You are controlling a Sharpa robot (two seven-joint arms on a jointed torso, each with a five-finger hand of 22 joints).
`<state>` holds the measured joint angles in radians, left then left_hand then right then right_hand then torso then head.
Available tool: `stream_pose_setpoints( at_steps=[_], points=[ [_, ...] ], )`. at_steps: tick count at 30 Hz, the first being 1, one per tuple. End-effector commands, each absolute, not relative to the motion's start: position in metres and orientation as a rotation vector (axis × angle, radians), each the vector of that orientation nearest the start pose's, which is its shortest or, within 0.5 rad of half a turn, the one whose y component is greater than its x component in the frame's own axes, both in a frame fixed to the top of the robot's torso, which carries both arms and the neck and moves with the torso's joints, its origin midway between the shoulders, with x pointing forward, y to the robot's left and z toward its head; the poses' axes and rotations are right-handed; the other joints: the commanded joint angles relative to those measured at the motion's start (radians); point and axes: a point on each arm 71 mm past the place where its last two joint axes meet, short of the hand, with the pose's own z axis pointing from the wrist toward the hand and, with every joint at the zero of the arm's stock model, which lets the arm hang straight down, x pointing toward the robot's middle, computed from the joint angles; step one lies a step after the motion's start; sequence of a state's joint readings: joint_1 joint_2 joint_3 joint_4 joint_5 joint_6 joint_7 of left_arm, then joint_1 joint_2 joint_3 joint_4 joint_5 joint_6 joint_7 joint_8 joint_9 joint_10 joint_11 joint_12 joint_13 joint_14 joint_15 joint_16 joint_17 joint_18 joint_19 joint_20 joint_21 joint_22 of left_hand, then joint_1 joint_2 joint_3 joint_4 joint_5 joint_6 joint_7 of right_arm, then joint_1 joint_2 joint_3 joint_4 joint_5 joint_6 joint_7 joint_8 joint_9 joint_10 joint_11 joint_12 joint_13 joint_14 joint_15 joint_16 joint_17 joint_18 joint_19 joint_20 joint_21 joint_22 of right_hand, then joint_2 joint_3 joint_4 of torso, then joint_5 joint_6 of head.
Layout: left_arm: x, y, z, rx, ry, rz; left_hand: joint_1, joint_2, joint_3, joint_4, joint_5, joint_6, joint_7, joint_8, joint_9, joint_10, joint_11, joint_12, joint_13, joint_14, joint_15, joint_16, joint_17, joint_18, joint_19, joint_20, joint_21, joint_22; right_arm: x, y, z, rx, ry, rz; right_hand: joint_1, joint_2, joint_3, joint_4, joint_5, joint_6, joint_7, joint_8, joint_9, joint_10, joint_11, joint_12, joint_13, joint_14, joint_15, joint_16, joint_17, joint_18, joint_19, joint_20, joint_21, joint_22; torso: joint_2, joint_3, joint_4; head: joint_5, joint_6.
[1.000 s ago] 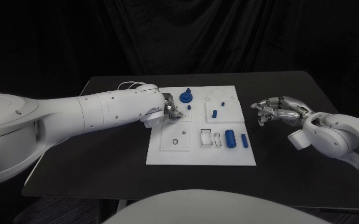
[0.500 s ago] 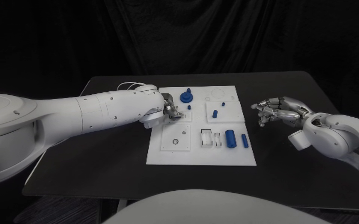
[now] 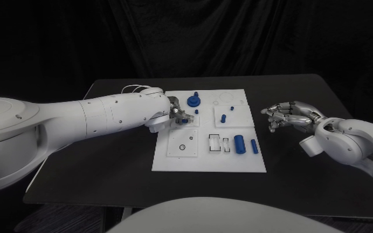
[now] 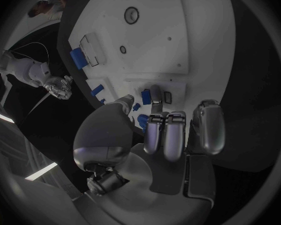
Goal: Assemble the parts on the task board
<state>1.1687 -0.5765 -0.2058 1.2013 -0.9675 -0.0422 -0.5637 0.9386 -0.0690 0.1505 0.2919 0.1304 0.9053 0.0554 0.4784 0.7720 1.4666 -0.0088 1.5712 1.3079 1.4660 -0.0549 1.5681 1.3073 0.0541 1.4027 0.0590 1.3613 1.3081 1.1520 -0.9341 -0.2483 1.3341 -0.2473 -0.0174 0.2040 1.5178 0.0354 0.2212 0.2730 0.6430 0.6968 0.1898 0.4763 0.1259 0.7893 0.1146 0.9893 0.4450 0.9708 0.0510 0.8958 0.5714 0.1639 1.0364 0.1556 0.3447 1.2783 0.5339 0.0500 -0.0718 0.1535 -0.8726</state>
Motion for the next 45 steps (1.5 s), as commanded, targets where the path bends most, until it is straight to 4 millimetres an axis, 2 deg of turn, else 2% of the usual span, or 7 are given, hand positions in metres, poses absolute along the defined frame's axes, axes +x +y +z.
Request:
stream_pose_setpoints(
  at_steps=[1,7,18,27,31,36,45],
  points=[
    [0.4925,0.1886,-0.3155,-0.374,2.390,-0.223,-0.028,0.010,-0.053,0.001,-0.046,-0.005,0.014,-0.059,-0.031,0.104,0.010,0.000,0.263,0.105,0.008,0.003,0.263,0.010,-0.006,0.006,-0.008,0.149,0.4564,-0.3049,-0.2951,1.047,1.982,1.186,0.009,-0.004,0.008,-0.001,0.003,-0.006,-0.002,0.005,-0.002,-0.007,-0.002,0.005,-0.001,-0.006,0.001,0.004,-0.001,0.016,-0.007,0.000,0.004,0.001,0.000,-0.0001,0.0001,-0.001,0.000],
    [0.4940,0.1900,-0.3165,-0.377,2.390,-0.216,-0.067,0.036,-0.150,0.001,-0.067,0.002,0.021,-0.096,-0.048,0.104,0.016,0.000,0.263,0.105,0.015,0.003,0.263,0.013,-0.014,0.013,-0.021,0.149,0.4562,-0.3049,-0.2952,1.048,1.986,1.186,0.010,-0.006,0.008,-0.001,0.005,-0.006,-0.002,0.005,-0.002,-0.008,-0.002,0.005,-0.002,-0.007,0.001,0.004,-0.002,0.016,-0.007,0.000,0.005,0.002,0.000,0.0002,-0.0006,-0.001,0.000],
    [0.4953,0.1903,-0.3179,-0.384,2.379,-0.219,-0.074,0.064,-0.194,0.002,-0.063,0.012,0.022,-0.105,-0.054,0.104,0.018,0.000,0.263,0.105,0.018,0.003,0.263,0.014,-0.017,0.016,-0.027,0.150,0.4559,-0.3040,-0.2955,1.047,1.992,1.190,0.010,-0.007,0.008,-0.001,0.007,-0.007,-0.002,0.005,-0.002,-0.008,-0.002,0.006,-0.002,-0.007,0.001,0.004,-0.002,0.016,-0.007,0.000,0.005,0.003,0.001,0.0004,0.0008,-0.001,0.000],
    [0.4960,0.1884,-0.3189,-0.382,2.369,-0.240,-0.061,0.115,-0.242,0.001,-0.034,0.019,0.017,-0.069,-0.029,0.104,0.014,0.000,0.263,0.105,0.016,0.003,0.263,0.014,-0.014,0.015,-0.028,0.156,0.4558,-0.3037,-0.2955,1.047,1.994,1.192,0.010,-0.007,0.009,-0.001,0.009,-0.007,-0.002,0.006,-0.002,-0.008,-0.002,0.006,-0.003,-0.007,0.001,0.005,-0.003,0.016,-0.008,0.000,0.006,0.003,0.001,-0.0001,0.0003,0.000,0.000],
    [0.4970,0.1882,-0.3194,-0.384,2.364,-0.243,-0.056,0.126,-0.258,0.001,-0.031,0.021,0.014,-0.053,-0.019,0.104,0.012,0.000,0.263,0.105,0.014,0.003,0.263,0.014,-0.014,0.014,-0.028,0.157,0.4557,-0.3035,-0.2955,1.047,1.995,1.193,0.010,-0.007,0.009,-0.001,0.009,-0.007,-0.002,0.006,-0.002,-0.008,-0.002,0.006,-0.003,-0.007,0.001,0.005,-0.003,0.016,-0.008,0.000,0.006,0.003,0.001,0.0000,0.0004,0.001,0.000],
    [0.4992,0.1889,-0.3201,-0.388,2.357,-0.242,-0.060,0.162,-0.296,0.001,-0.020,0.004,0.011,-0.019,0.006,0.104,0.009,0.000,0.263,0.105,0.010,0.003,0.263,0.013,-0.010,0.010,-0.026,0.162,0.4556,-0.3037,-0.2956,1.047,1.996,1.191,0.010,-0.007,0.010,-0.001,0.011,-0.008,-0.001,0.006,-0.003,-0.008,-0.001,0.006,-0.003,-0.007,0.001,0.005,-0.003,0.016,-0.008,0.000,0.006,0.004,0.001,0.0000,0.0004,0.001,0.000],
    [0.5006,0.1872,-0.3201,-0.389,2.343,-0.259,-0.042,0.183,-0.324,0.000,0.005,-0.018,0.012,0.006,0.023,0.104,0.009,0.000,0.263,0.105,0.010,0.003,0.263,0.012,-0.007,0.009,-0.026,0.166,0.4555,-0.3037,-0.2956,1.048,1.997,1.192,0.010,-0.007,0.010,-0.001,0.011,-0.008,-0.001,0.006,-0.003,-0.008,-0.001,0.006,-0.003,-0.007,0.001,0.005,-0.003,0.016,-0.008,0.000,0.006,0.004,0.000,-0.0001,-0.0002,0.003,0.000]
  ],
)
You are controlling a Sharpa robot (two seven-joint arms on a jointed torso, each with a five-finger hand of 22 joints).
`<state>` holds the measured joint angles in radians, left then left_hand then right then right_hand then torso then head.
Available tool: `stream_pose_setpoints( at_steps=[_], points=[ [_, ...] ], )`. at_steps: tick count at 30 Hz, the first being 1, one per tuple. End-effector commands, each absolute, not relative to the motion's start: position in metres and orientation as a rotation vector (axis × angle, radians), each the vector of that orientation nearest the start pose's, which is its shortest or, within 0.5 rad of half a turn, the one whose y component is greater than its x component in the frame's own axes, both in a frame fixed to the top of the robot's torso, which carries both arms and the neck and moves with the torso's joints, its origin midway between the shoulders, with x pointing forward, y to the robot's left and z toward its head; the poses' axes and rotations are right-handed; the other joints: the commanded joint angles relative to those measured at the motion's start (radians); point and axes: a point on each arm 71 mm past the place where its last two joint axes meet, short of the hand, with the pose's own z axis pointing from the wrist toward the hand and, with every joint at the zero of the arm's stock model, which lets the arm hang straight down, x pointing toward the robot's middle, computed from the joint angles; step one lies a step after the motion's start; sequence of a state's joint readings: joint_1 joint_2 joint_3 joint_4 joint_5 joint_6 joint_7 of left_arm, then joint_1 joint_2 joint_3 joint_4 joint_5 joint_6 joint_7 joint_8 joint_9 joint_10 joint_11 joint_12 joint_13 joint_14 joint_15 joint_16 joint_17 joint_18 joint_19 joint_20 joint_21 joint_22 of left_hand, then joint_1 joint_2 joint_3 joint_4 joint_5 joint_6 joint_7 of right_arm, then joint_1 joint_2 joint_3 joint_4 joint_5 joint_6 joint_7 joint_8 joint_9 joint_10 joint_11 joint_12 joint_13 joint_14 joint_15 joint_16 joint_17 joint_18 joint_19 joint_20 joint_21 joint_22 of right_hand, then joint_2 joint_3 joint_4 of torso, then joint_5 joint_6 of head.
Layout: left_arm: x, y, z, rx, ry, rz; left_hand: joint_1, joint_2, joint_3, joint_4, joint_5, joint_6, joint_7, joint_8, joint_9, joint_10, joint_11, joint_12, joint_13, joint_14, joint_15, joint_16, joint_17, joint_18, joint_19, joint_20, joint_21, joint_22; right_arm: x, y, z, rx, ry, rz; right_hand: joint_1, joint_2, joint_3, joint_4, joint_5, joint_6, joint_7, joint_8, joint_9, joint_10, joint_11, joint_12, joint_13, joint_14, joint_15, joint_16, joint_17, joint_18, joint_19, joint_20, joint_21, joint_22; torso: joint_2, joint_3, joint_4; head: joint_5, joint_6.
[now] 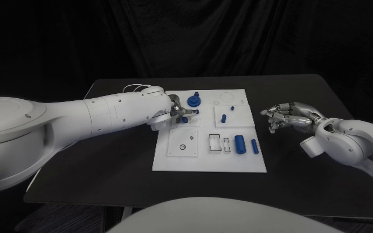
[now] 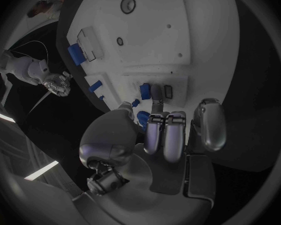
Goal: Assemble the parts on the task board
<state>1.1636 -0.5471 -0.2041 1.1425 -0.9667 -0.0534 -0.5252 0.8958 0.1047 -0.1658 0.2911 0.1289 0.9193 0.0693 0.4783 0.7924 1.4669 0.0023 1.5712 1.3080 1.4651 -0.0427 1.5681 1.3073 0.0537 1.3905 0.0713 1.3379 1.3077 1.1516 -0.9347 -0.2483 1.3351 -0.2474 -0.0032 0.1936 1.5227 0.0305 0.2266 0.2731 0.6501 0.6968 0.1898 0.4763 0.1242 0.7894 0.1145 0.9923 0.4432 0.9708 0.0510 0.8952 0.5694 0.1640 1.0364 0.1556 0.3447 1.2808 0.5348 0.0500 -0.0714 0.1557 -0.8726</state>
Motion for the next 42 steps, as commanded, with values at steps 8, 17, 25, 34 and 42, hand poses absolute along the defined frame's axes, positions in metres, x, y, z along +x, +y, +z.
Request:
stream_pose_setpoints(
  at_steps=[8,17,25,34,42],
  points=[
    [0.5018,0.1861,-0.3203,-0.389,2.334,-0.267,0.026,0.021,-0.026,0.000,0.030,-0.037,-0.005,0.031,0.016,0.104,-0.005,0.000,0.263,0.106,-0.004,0.003,0.263,0.012,0.008,-0.004,-0.003,0.169,0.4557,-0.3034,-0.2959,1.048,2.001,1.191,0.006,-0.002,0.005,-0.001,0.005,-0.008,-0.001,0.006,-0.001,-0.008,-0.001,0.004,-0.002,-0.007,0.001,0.006,-0.002,0.016,-0.008,0.000,0.007,0.002,0.000,0.0002,-0.0001,0.002,0.000],
    [0.5023,0.1866,-0.3211,-0.391,2.330,-0.270,0.040,0.029,-0.035,0.000,0.041,-0.038,-0.007,0.042,0.021,0.104,-0.006,0.000,0.263,0.106,-0.005,0.003,0.263,0.012,0.008,-0.005,-0.004,0.170,0.4562,-0.3034,-0.2966,1.048,2.003,1.189,0.006,-0.002,0.006,-0.001,0.005,-0.009,-0.001,0.006,-0.001,-0.008,-0.001,0.004,-0.002,-0.008,0.001,0.007,-0.002,0.016,-0.008,0.000,0.007,0.003,-0.001,0.0001,-0.0001,0.001,0.000],
    [0.5024,0.1865,-0.3214,-0.391,2.324,-0.279,0.045,0.030,-0.038,-0.001,0.044,-0.040,-0.007,0.043,0.021,0.104,-0.006,0.000,0.263,0.106,-0.005,0.003,0.263,0.013,0.008,-0.006,-0.005,0.170,0.4562,-0.3036,-0.2972,1.050,2.005,1.188,0.006,-0.002,0.006,-0.001,0.005,-0.009,-0.001,0.006,-0.001,-0.008,-0.001,0.004,-0.002,-0.008,0.001,0.007,-0.002,0.016,-0.008,0.000,0.007,0.003,-0.001,-0.0002,-0.0001,0.001,0.000],
    [0.5022,0.1865,-0.3214,-0.391,2.318,-0.287,0.056,0.029,-0.043,-0.001,0.045,-0.037,-0.008,0.045,0.020,0.104,-0.007,0.000,0.263,0.106,-0.006,0.003,0.263,0.012,0.011,-0.006,-0.002,0.172,0.4561,-0.3039,-0.2976,1.051,2.007,1.187,0.006,-0.002,0.006,-0.001,0.005,-0.009,-0.001,0.006,-0.001,-0.008,-0.001,0.004,-0.002,-0.008,0.001,0.007,-0.002,0.016,-0.008,0.000,0.007,0.003,-0.001,0.0000,0.0000,0.001,0.000],
    [0.5019,0.1883,-0.3204,-0.408,2.296,-0.286,0.077,0.022,-0.055,-0.002,0.046,-0.032,-0.010,0.047,0.016,0.104,-0.009,0.000,0.263,0.106,-0.008,0.003,0.263,0.011,0.014,-0.007,0.002,0.175,0.4556,-0.3048,-0.2977,1.052,2.005,1.187,0.006,-0.002,0.006,-0.001,0.005,-0.009,-0.001,0.006,-0.001,-0.008,-0.001,0.004,-0.002,-0.008,0.001,0.007,-0.002,0.016,-0.008,0.000,0.007,0.003,-0.001,0.0003,-0.0001,0.002,0.000]
  ],
)
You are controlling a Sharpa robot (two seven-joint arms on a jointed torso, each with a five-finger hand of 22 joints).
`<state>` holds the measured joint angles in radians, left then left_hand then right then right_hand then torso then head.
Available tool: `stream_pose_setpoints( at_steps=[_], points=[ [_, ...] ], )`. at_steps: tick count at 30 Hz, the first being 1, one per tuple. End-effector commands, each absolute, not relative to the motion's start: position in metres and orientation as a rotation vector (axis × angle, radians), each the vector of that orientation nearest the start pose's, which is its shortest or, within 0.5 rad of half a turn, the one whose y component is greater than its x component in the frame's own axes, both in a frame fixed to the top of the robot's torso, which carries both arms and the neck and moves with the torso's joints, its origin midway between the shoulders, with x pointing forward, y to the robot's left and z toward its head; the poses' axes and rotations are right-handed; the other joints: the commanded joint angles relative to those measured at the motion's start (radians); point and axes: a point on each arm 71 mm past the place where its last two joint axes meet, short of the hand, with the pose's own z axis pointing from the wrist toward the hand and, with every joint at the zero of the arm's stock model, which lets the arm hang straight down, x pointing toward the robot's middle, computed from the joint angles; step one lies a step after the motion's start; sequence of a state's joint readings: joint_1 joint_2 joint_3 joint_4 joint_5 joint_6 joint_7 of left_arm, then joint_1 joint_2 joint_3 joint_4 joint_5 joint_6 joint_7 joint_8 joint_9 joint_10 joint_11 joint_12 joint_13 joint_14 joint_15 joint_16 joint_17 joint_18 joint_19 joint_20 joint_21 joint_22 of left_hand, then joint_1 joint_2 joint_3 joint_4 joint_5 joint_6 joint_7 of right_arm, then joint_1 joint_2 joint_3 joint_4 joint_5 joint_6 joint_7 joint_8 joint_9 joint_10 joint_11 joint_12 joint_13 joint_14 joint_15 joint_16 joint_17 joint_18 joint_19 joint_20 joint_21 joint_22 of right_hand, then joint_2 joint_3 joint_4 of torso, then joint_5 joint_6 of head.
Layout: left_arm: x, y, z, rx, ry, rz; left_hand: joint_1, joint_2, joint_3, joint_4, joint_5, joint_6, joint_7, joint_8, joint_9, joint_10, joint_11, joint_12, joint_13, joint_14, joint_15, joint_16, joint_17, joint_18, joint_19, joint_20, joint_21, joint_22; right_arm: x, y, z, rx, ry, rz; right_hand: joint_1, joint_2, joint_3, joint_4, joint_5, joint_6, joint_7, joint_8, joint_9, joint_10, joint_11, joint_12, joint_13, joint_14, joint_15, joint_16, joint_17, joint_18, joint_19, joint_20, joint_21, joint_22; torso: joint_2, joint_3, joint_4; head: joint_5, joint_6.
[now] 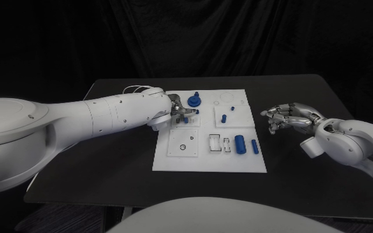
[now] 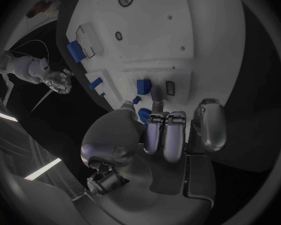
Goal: Assemble the parts on the task board
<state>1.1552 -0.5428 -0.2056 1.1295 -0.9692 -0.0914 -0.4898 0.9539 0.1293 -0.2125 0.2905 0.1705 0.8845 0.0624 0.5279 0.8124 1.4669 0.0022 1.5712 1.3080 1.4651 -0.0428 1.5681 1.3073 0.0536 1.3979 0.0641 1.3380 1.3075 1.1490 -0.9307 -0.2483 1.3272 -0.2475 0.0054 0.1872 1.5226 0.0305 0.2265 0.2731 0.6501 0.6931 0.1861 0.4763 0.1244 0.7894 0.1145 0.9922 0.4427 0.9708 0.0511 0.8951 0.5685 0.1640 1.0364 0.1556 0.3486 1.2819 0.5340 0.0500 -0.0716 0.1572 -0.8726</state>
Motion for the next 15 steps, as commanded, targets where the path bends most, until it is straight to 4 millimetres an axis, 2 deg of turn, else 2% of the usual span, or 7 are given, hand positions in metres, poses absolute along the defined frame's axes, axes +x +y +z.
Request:
stream_pose_setpoints(
  at_steps=[1,9,13,15],
  points=[
    [0.501,0.189,-0.320,-0.410,2.289,-0.285,0.023,-0.003,-0.011,-0.001,0.004,0.004,-0.004,-0.001,-0.004,0.104,-0.009,0.000,0.263,0.106,-0.008,0.003,0.263,0.010,0.008,-0.001,0.003,0.176,0.456,-0.305,-0.298,1.052,2.005,1.187,0.006,-0.002,0.006,-0.001,0.006,-0.005,0.003,0.006,-0.002,-0.008,-0.001,0.004,-0.001,-0.008,0.001,0.007,-0.002,0.016,-0.008,0.000,0.003,0.002,0.000,0.0000,0.0002,0.000,0.000],
    [0.496,0.192,-0.313,-0.367,2.202,-0.262,0.047,-0.012,-0.049,0.000,0.012,0.026,-0.016,0.023,0.000,0.104,-0.021,0.000,0.263,0.106,-0.019,0.003,0.263,0.000,0.043,-0.011,0.042,0.192,0.455,-0.306,-0.298,1.053,2.002,1.186,0.006,-0.003,0.008,0.000,0.007,-0.005,0.003,0.007,-0.002,-0.008,-0.001,0.006,-0.003,-0.008,0.001,0.008,-0.003,0.016,-0.009,0.000,0.005,0.004,0.000,0.0002,0.0002,0.000,0.000],
    [0.492,0.193,-0.308,-0.357,2.145,-0.269,0.066,-0.017,-0.066,0.000,0.038,0.033,-0.022,0.033,0.000,0.104,-0.028,0.000,0.263,0.106,-0.026,0.003,0.263,-0.005,0.057,-0.017,0.058,0.198,0.454,-0.308,-0.298,1.055,1.998,1.185,0.006,-0.003,0.008,0.000,0.007,-0.006,0.003,0.007,-0.002,-0.008,-0.001,0.006,-0.003,-0.008,0.002,0.008,-0.003,0.016,-0.009,0.000,0.005,0.004,0.000,0.0002,0.0007,-0.001,0.000],
    [0.490,0.193,-0.305,-0.357,2.124,-0.276,0.080,-0.019,-0.075,0.000,0.062,0.042,-0.027,0.038,-0.002,0.104,-0.032,0.000,0.263,0.106,-0.030,0.003,0.263,-0.006,0.062,-0.021,0.063,0.200,0.454,-0.308,-0.299,1.056,1.997,1.183,0.006,-0.003,0.008,0.000,0.007,-0.006,0.003,0.007,-0.002,-0.008,-0.001,0.006,-0.003,-0.008,0.002,0.008,-0.003,0.016,-0.009,0.000,0.005,0.004,-0.002,0.0006,0.0013,-0.003,0.000]
  ],
)
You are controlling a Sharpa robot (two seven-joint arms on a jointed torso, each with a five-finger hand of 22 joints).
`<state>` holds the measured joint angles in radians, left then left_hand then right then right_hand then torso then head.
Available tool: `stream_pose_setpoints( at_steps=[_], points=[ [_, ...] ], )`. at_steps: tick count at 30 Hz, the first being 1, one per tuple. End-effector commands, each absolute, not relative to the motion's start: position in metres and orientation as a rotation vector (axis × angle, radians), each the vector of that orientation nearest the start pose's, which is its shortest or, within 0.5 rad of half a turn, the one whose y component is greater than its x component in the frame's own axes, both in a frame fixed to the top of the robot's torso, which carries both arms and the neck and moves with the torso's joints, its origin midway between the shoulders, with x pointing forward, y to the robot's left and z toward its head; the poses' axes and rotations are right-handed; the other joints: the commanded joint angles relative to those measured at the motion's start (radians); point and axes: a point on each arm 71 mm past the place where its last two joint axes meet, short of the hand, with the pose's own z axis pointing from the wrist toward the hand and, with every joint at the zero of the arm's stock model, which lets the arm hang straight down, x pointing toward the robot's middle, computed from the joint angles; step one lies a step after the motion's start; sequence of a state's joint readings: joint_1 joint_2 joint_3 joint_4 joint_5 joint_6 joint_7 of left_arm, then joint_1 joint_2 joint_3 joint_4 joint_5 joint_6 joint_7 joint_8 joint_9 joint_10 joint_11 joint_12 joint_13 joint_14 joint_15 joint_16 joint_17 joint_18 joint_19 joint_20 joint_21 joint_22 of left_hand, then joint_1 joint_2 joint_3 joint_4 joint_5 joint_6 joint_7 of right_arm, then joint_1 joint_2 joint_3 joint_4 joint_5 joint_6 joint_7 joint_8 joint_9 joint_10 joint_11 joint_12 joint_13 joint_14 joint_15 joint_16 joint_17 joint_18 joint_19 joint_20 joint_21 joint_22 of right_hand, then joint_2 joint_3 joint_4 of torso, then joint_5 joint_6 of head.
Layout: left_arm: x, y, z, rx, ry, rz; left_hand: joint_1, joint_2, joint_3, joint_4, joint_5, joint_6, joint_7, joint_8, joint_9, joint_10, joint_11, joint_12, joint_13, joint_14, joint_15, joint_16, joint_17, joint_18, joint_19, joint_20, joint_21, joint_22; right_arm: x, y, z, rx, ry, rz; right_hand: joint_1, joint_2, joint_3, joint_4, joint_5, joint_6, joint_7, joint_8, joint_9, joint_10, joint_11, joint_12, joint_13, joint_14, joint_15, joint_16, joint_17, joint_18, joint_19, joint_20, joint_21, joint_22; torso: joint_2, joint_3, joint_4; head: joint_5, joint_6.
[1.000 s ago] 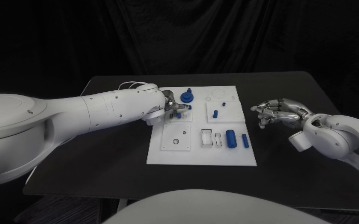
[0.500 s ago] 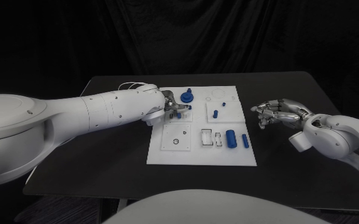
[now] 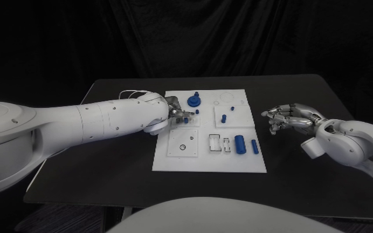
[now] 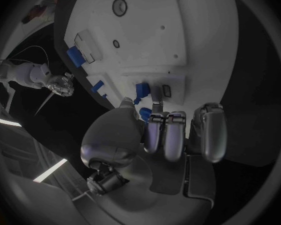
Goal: Assemble the parts on the task board
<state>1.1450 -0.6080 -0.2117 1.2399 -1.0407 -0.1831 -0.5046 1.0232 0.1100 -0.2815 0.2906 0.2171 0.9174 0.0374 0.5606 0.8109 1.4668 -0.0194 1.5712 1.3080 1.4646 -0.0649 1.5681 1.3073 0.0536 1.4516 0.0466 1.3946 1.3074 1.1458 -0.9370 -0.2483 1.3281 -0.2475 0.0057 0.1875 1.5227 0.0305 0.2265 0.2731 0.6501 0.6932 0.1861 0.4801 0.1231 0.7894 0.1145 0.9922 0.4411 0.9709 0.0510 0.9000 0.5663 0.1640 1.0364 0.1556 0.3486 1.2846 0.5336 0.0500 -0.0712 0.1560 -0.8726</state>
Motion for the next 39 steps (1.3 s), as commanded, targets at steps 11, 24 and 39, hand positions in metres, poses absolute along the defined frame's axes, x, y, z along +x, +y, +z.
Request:
stream_pose_setpoints(
  at_steps=[11,24,39],
  points=[
    [0.483,0.193,-0.305,-0.328,2.150,-0.274,0.050,0.010,-0.013,0.000,0.084,0.023,-0.010,0.010,-0.007,0.104,-0.018,0.000,0.263,0.106,-0.015,0.003,0.263,-0.008,0.016,-0.012,0.013,0.203,0.453,-0.311,-0.299,1.060,1.994,1.177,0.005,-0.004,0.008,0.000,0.007,-0.006,0.003,0.004,-0.001,-0.008,-0.001,0.006,-0.001,-0.008,0.002,0.004,-0.001,0.016,-0.009,0.000,0.005,0.002,-0.004,0.0008,-0.0007,-0.003,0.000],
    [0.481,0.188,-0.308,-0.281,2.214,-0.267,0.092,0.018,-0.015,0.001,0.165,0.021,-0.011,-0.007,-0.026,0.104,-0.020,0.000,0.263,0.106,-0.018,0.003,0.263,-0.007,0.013,-0.015,0.006,0.201,0.452,-0.309,-0.301,1.062,2.000,1.178,0.005,-0.004,0.008,0.000,0.007,-0.006,0.003,0.004,-0.001,-0.008,-0.001,0.006,-0.001,-0.008,0.002,0.004,-0.001,0.016,-0.009,0.000,0.005,0.002,0.001,0.0003,-0.0001,0.000,0.000],
    [0.483,0.182,-0.310,-0.260,2.236,-0.265,0.099,0.021,-0.014,0.000,0.174,0.016,-0.009,-0.014,-0.031,0.104,-0.019,0.000,0.263,0.106,-0.017,0.003,0.263,-0.003,0.002,-0.015,-0.012,0.195,0.452,-0.309,-0.301,1.062,2.000,1.179,0.005,-0.005,0.009,0.001,0.007,-0.007,0.003,0.005,-0.002,-0.009,0.000,0.008,-0.003,-0.008,0.002,0.006,-0.003,0.016,-0.010,0.000,0.007,0.004,0.001,0.0002,-0.0006,0.001,0.000]
  ],
)
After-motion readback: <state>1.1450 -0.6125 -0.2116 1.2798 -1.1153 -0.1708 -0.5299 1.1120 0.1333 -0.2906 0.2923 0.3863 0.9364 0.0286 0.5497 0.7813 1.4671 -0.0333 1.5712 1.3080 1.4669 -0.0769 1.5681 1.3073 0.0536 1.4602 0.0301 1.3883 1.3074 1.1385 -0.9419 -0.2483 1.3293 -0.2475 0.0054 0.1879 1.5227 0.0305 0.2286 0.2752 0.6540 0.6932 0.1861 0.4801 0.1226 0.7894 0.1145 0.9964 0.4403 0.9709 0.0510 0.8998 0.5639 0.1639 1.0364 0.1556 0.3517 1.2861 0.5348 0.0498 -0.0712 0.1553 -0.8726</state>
